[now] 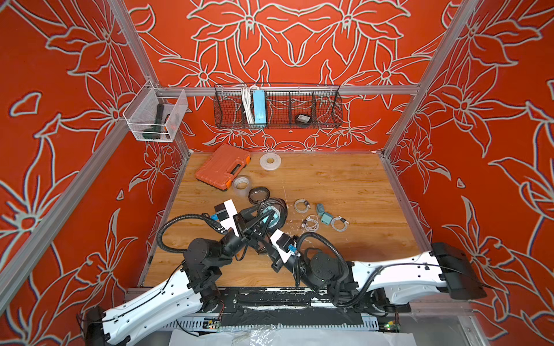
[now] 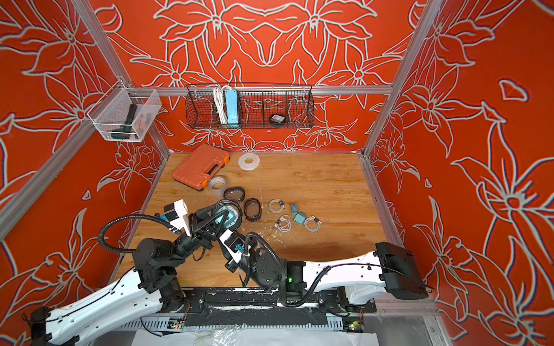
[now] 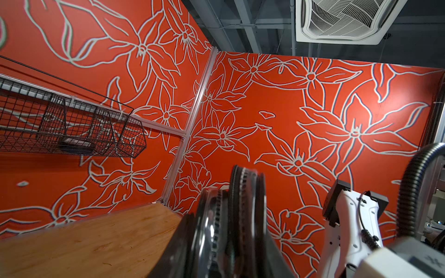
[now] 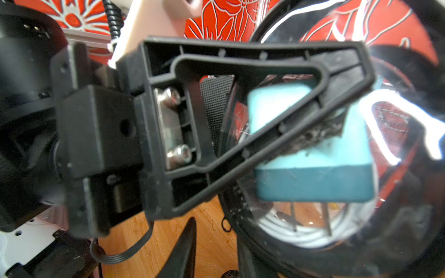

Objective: Pack away charging kits
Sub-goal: Zip the zipper on the storage bag.

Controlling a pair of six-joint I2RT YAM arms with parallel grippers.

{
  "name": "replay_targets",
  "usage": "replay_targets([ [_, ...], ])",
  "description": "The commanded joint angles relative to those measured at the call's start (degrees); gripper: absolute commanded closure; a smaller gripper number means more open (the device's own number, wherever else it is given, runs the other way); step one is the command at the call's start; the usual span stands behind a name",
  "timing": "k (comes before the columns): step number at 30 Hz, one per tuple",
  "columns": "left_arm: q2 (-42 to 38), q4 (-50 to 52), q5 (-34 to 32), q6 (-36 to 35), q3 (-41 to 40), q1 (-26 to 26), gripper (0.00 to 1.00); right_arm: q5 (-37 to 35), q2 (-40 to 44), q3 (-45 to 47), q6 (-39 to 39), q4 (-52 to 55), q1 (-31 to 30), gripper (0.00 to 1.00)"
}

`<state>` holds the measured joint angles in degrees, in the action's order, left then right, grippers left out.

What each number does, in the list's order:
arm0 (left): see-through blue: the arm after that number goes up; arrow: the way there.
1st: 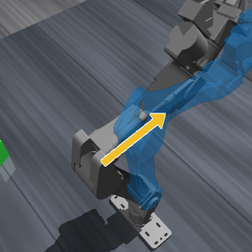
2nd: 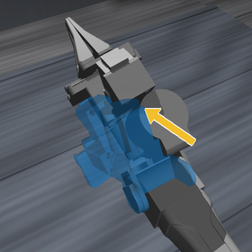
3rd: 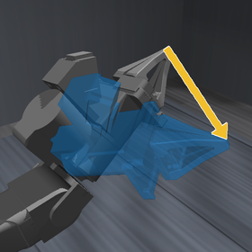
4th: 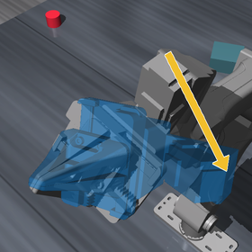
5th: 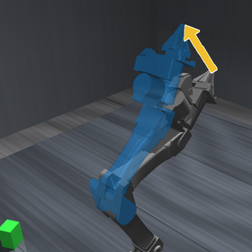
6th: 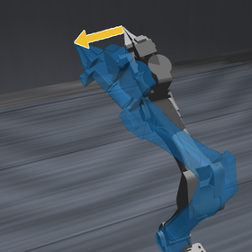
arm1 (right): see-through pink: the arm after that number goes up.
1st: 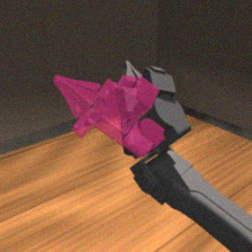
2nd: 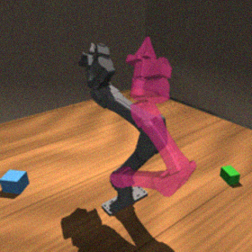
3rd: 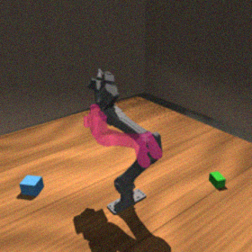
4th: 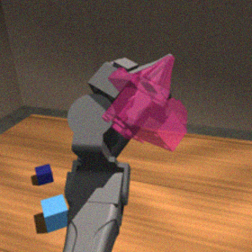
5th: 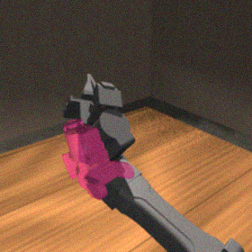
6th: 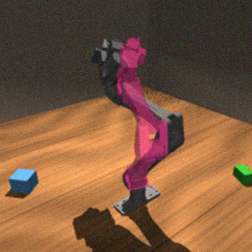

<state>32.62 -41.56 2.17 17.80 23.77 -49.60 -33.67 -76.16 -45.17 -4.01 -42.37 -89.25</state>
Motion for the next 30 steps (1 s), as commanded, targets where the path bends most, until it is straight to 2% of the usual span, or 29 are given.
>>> replay_targets([
  [1, -0.84, -0.97, 1.52, -0.59, -0.49, -0.19, 1.00, -3.40, 1.76, -2.27, 1.45, -1.35, 1.26, 0.71],
  [8, -0.74, -1.38, 0.23, -1.35, -1.18, -0.19, 1.00, -3.16, 1.59, -2.99, 2.23, -0.41, 1.36, 0.77],
  [24, 0.73, -3.60, -0.33, -2.33, -2.10, -0.23, 1.00, -4.52, 2.32, -3.98, 4.24, 1.44, 2.13, 0.78],
  [26, 1.03, -4.03, -0.33, -2.47, -2.23, -0.23, 1.00, -3.92, 2.72, -3.96, 4.59, 1.75, 2.28, 0.83],
  [30, 1.74, -4.65, 0.02, -2.45, -2.25, -0.22, 1.00, -3.29, 3.17, -3.90, 5.31, 2.08, 2.59, 0.86],
])
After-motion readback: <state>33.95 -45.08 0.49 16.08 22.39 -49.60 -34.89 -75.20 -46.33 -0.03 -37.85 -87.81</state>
